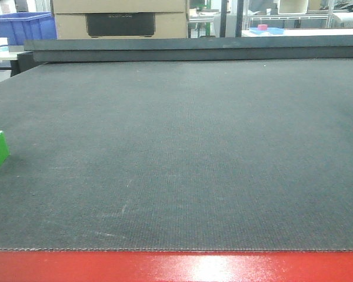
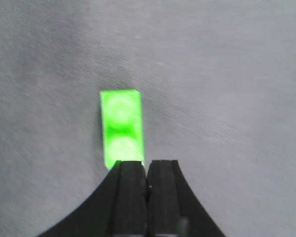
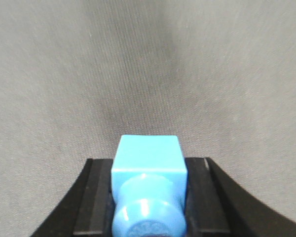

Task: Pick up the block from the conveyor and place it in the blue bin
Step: 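Close left gripper on green block and right gripper on blue block, then lift both held blocks up off the conveyor belt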

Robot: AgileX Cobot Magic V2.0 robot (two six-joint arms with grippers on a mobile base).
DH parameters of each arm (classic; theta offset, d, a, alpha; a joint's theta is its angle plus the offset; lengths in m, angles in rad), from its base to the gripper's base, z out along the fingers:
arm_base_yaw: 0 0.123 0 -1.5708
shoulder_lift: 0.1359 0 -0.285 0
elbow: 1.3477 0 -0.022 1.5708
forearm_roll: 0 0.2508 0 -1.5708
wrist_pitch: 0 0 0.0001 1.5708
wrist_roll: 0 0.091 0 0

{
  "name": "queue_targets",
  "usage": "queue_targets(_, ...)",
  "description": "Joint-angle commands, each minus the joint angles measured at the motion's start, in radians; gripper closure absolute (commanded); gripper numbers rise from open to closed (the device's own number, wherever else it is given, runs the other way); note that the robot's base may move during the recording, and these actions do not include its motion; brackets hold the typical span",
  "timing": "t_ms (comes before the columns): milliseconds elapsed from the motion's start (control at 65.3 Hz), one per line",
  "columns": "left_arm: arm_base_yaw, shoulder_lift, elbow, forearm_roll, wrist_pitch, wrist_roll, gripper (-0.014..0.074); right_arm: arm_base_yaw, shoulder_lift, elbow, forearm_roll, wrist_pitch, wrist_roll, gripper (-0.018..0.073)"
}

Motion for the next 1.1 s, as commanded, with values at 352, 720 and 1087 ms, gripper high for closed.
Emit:
queue_targets(352, -0.012, 0.128, 0.000, 0.061, -0.054, -0.078, 0.0346, 0.001, -0.005, 0.026, -0.004, 0.015, -0.010, 0.0720)
queue_targets(720, -0.010, 0.263, 0.003, 0.056, -0.058, -0.078, 0.0187, 0.001, -0.001, 0.086, -0.004, -0.002, -0.010, 0.0720)
queue_targets(1087, -0.010, 0.282, -0.003, 0.062, -0.039, -0.063, 0.0658, 0.004, -0.018, 0.087, 0.002, 0.000, -0.010, 0.0720)
